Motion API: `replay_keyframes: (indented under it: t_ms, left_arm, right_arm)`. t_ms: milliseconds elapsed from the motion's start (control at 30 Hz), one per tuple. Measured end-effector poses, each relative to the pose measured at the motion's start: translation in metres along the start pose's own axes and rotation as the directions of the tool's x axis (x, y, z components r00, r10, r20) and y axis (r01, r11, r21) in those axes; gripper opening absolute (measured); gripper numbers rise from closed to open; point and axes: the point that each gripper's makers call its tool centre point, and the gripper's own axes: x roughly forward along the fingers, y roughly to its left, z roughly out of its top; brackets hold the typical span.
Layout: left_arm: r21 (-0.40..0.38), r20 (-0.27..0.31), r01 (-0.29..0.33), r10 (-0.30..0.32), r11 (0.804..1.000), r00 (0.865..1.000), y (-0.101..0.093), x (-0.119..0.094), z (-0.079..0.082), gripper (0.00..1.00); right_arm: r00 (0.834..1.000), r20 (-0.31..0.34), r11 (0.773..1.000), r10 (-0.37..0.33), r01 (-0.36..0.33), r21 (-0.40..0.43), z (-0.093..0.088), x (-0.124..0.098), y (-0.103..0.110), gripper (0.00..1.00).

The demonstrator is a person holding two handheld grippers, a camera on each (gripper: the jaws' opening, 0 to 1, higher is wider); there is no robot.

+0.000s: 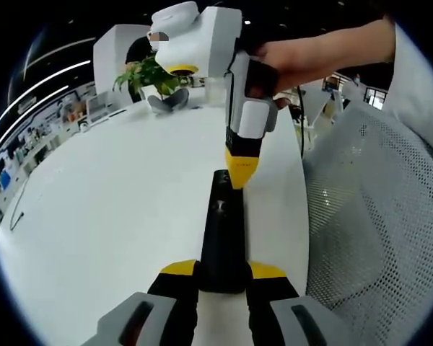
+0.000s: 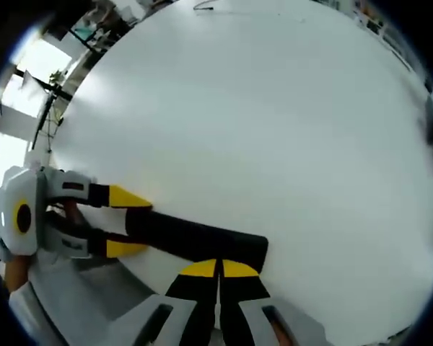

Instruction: Press the specified remote control buttons in sequence, fully releasing each button before pressing the next.

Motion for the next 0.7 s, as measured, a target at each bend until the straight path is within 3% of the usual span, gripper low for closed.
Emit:
replay_keyframes:
  t_ms: [367,700]
  left_arm:
    - [0.001,-0.002,0.003,-0.003,1.0,1.0,0.0002,0.001,0.0004,0.25]
    - [0.001,-0.009,0.003,-0.003,1.0,1.0,-0.0001,0.0012,0.0,0.25]
  right_arm:
    - [0.999,-0.007,0.995,-0.051,0.05,-0.088,0.0006,0.0023,-0.001,0.0]
    - [1.0,-0.019,1.0,0.01,-0.01,-0.002,0.0005,-0.0004,-0.0014,0.0]
